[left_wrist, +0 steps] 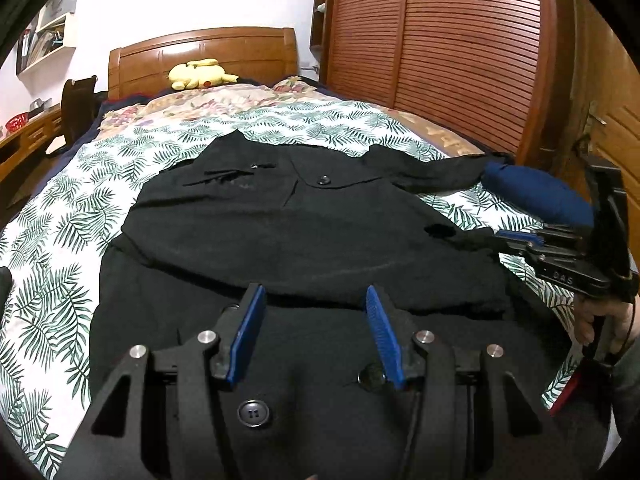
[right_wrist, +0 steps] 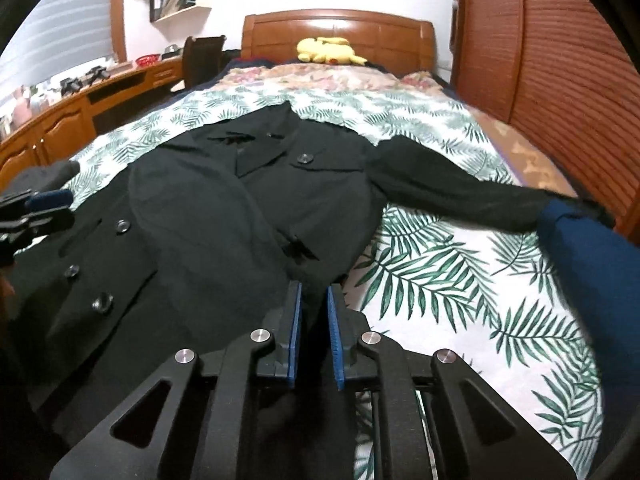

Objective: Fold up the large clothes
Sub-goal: 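Move the right gripper to the cuff of the other black sleeve, then close the right gripper on the sleeve cuff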

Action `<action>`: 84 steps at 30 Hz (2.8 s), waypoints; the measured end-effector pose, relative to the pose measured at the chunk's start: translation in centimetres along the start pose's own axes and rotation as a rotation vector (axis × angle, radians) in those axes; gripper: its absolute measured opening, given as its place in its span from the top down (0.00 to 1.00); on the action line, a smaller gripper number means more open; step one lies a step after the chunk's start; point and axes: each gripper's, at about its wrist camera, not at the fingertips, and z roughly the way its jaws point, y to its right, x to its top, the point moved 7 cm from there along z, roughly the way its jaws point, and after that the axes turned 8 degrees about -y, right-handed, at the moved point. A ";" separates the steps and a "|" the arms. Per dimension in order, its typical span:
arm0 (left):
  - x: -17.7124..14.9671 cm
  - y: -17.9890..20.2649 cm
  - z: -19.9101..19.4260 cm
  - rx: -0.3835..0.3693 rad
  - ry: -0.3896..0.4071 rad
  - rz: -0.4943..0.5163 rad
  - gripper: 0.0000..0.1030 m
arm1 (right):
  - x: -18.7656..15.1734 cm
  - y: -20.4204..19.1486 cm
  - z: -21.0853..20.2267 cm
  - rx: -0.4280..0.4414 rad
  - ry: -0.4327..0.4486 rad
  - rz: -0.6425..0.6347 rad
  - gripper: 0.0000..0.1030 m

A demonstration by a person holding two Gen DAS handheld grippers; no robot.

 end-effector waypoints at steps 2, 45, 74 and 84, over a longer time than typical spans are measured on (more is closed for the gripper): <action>0.1 0.0 -0.1 -0.002 0.005 -0.005 0.50 | -0.1 -0.2 -0.5 0.017 0.001 -0.001 0.90; 0.7 -0.8 -0.1 0.023 0.006 -0.033 0.50 | 7.2 22.3 14.2 -0.356 -0.392 0.017 0.35; 0.8 -1.4 -0.2 0.021 0.011 -0.044 0.50 | 17.4 15.6 7.6 -0.326 -0.035 -0.107 1.00; 0.8 -1.7 -0.6 0.025 0.016 -0.048 0.50 | 17.5 -0.3 5.4 0.020 0.044 -0.283 1.00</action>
